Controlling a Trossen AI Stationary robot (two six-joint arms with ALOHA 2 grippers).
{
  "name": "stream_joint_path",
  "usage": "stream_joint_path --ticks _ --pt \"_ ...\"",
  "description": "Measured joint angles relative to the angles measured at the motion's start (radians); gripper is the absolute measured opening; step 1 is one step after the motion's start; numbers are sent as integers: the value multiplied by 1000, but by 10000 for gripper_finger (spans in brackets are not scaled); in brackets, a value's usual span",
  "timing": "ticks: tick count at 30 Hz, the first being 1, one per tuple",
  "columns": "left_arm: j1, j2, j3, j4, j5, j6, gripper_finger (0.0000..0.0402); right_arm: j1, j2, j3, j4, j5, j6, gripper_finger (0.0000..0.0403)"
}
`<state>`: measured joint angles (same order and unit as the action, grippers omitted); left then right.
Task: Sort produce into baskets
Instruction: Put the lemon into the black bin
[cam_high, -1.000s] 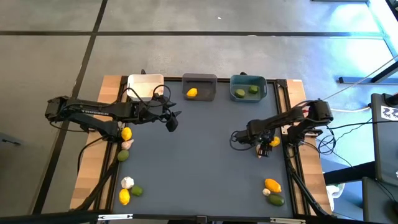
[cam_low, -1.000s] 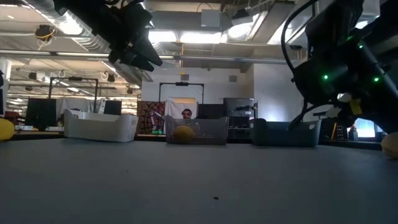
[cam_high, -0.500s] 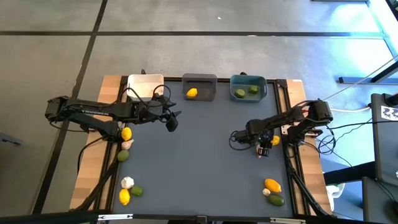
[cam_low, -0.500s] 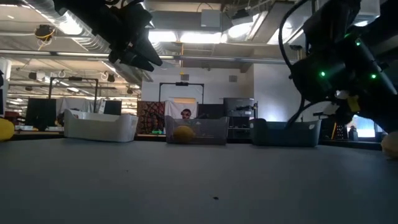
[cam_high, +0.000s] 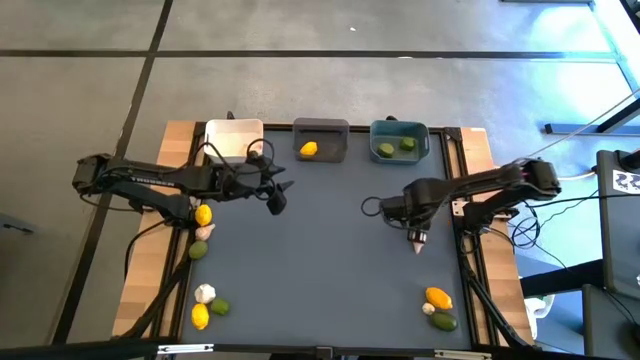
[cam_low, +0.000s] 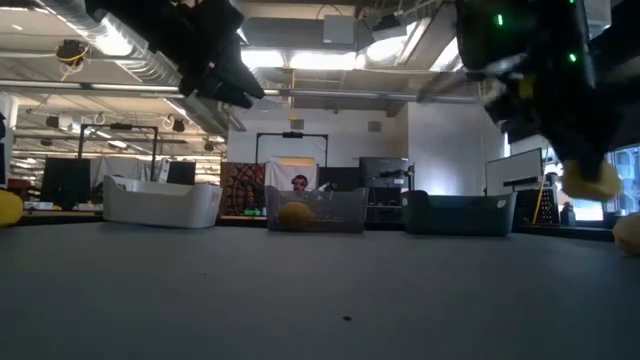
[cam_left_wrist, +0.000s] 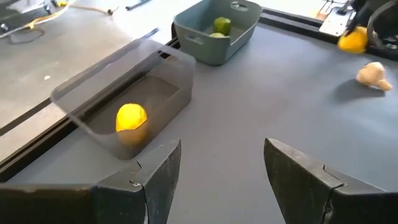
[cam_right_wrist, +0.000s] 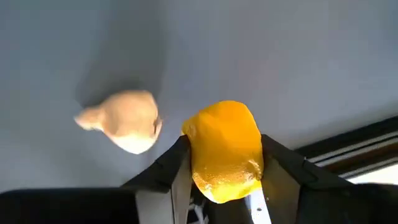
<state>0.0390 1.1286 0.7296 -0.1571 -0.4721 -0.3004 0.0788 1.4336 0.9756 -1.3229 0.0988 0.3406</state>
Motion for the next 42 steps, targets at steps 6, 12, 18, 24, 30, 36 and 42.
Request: stream_joint_path --ticks 6,12,18,24,30,36,42 --pt "-28 0 0 77 0 37 225 0 -81 68 97 53 -2 144" --pt "-50 0 0 121 1 57 225 0 -131 91 262 75 -40 144" --pt "-54 3 0 128 0 56 225 -1 -136 91 443 101 -113 145" --pt "-54 67 0 192 1 71 225 -3 -134 91 654 163 -204 145" --pt "-54 162 0 251 1 72 225 -70 -134 91 804 171 -270 145" --pt "-53 229 0 273 2 72 225 -172 -124 90 892 166 -325 145" --pt "-53 239 0 274 1 72 225 -287 -68 90 976 140 -375 145"
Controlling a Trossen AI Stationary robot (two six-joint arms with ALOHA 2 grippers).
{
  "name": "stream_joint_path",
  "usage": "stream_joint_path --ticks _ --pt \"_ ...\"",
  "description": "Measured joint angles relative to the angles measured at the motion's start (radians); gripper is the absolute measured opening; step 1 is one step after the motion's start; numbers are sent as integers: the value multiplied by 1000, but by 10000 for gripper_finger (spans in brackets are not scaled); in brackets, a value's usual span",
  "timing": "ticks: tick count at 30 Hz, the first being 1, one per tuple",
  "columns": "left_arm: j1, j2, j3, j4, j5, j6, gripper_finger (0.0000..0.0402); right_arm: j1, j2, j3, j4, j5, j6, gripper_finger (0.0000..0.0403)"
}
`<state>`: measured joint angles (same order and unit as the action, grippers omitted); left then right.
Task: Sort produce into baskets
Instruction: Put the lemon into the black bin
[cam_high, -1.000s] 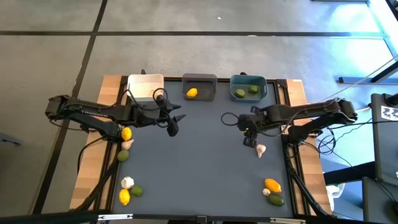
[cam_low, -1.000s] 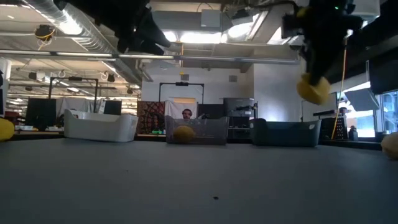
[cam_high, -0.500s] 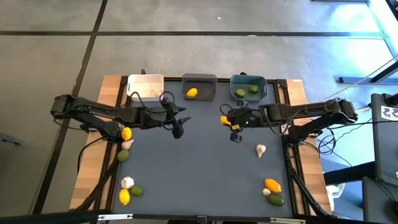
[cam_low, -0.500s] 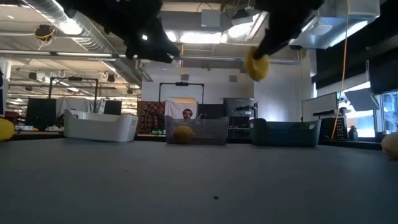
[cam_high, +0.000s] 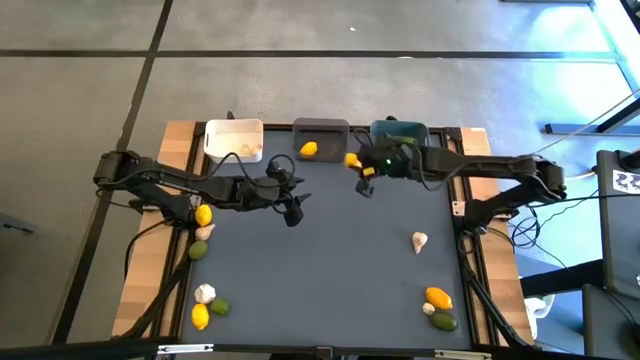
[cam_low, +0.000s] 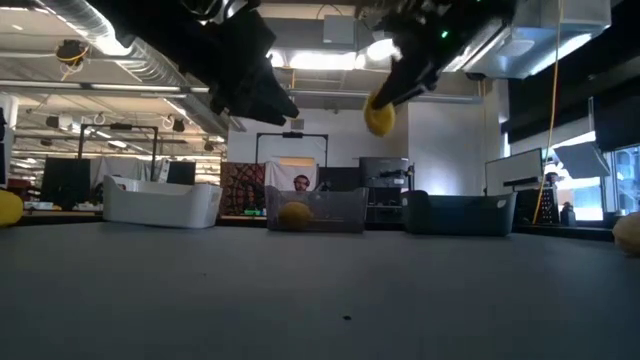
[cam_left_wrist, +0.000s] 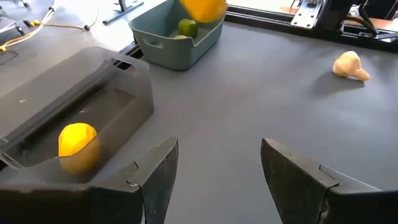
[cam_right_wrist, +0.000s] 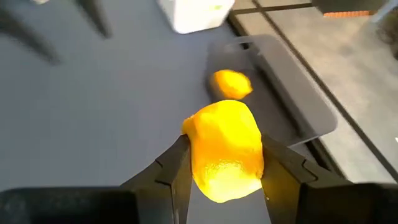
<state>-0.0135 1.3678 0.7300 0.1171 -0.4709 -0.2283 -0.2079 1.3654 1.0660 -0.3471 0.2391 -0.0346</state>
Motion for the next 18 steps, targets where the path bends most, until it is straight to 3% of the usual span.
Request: stream_joint_path --ticks 18 --pt "0 0 0 -4 0 -2 225 -273 296 0 368 -158 -75 145"
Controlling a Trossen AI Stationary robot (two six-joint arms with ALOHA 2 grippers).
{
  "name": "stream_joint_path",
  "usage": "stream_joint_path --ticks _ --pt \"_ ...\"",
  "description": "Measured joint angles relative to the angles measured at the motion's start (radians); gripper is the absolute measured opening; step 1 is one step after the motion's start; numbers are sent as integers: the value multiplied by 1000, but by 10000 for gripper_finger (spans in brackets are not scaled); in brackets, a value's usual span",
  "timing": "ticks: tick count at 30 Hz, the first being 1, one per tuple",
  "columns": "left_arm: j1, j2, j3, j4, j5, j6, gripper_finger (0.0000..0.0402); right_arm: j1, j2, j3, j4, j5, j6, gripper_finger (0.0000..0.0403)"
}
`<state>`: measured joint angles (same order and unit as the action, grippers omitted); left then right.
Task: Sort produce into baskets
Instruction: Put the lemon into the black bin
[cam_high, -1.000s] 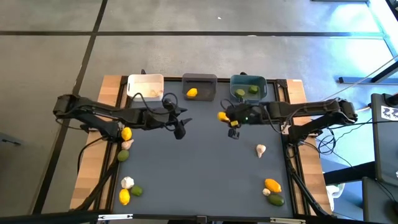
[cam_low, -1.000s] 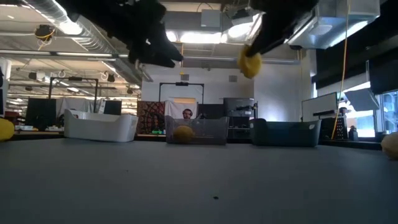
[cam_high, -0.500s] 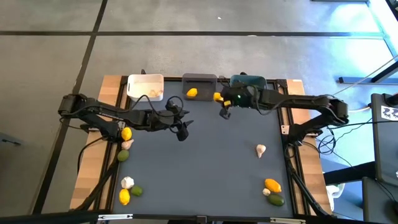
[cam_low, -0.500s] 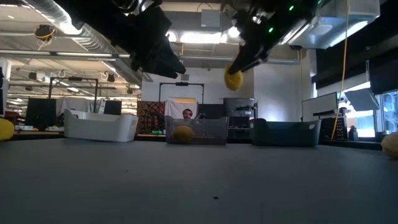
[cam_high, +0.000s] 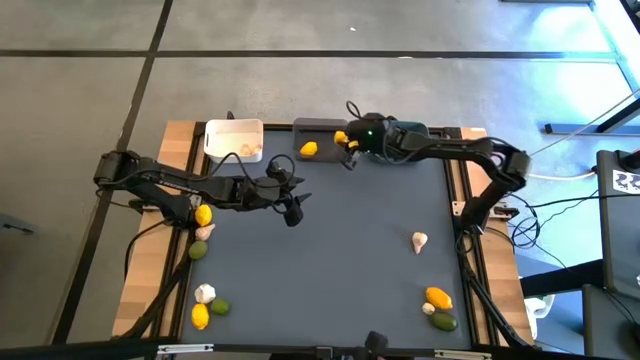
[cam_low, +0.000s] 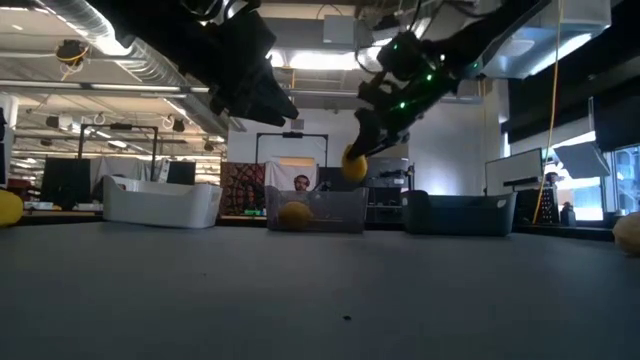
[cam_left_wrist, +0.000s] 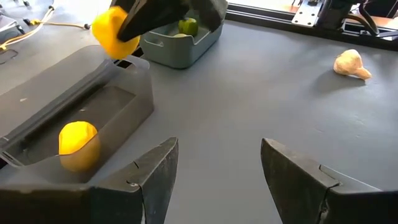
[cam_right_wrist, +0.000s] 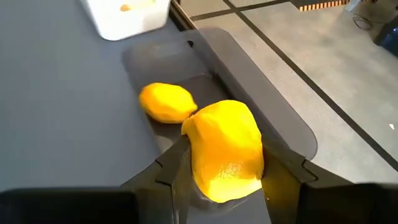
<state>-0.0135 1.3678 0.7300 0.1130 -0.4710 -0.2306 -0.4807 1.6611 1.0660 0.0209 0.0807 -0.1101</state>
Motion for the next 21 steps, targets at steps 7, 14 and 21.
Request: stream_joint_path --ticks 7,14,21 --pt "0 0 0 0 0 0 225 -27 93 0 78 -3 0 145" --pt "0 20 0 0 0 -1 225 -24 148 0 102 5 0 145" --pt "0 48 0 3 0 -3 225 -24 158 0 110 7 0 145"
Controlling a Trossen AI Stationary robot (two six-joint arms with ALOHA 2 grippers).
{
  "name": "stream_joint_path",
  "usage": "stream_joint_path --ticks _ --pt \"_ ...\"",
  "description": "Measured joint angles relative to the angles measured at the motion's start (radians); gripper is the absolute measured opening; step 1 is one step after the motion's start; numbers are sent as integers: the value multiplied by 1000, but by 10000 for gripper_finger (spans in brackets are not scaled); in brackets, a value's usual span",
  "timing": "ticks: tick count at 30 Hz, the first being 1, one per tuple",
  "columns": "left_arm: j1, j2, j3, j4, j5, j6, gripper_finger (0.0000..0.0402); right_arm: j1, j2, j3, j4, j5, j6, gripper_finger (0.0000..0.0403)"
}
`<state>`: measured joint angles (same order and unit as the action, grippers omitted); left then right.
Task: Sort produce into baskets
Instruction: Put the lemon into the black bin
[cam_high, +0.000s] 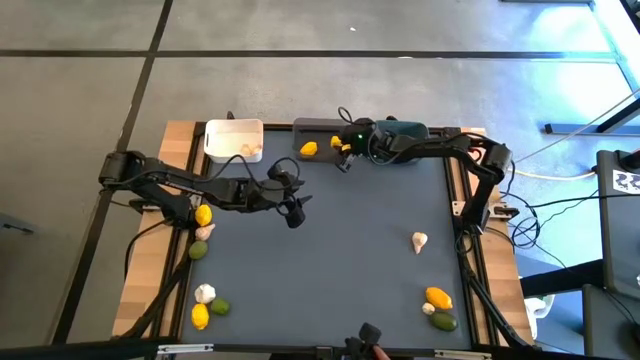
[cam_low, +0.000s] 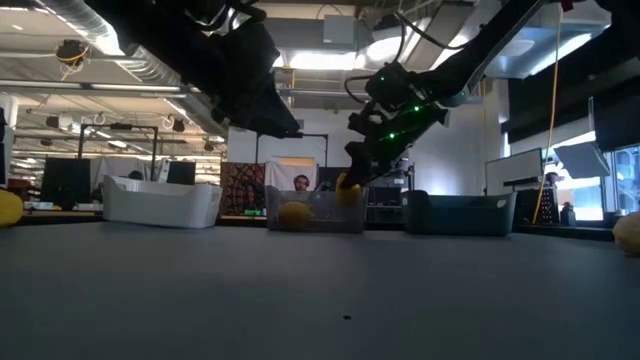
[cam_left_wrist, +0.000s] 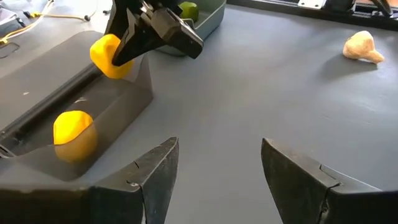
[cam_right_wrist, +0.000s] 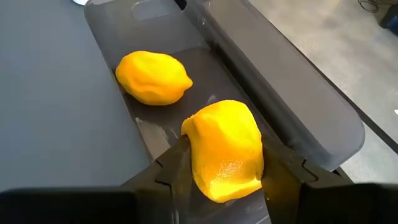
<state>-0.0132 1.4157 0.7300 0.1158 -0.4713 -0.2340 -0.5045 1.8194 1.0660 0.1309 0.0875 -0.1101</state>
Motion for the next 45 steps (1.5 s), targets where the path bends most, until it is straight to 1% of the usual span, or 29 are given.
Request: stream_joint_path --ticks 4,13,18,22,25,29,34,40,45 --pt "0 2 0 0 0 0 225 0 0 0 -1 1 0 154" --pt "0 2 0 0 0 2 225 0 0 0 -10 2 19 237" --pt "-1 -9 0 -16 0 21 225 2 -23 -1 -33 0 14 255" --pt "-2 -56 21 -133 0 12 225 18 -99 0 -83 -2 2 257" --pt "-5 -101 43 -257 0 -8 225 49 -175 0 -147 -3 -6 257" --pt "-18 -161 62 -413 0 -37 225 111 -279 0 -263 -5 -7 257" --pt "-36 -227 72 -593 0 -105 225 225 -376 0 -410 -3 -2 257" --pt "-40 -266 73 -738 1 -226 225 394 -406 0 -553 -3 25 257" --pt "-39 -257 104 -885 54 -320 225 520 -395 0 -660 4 70 257"
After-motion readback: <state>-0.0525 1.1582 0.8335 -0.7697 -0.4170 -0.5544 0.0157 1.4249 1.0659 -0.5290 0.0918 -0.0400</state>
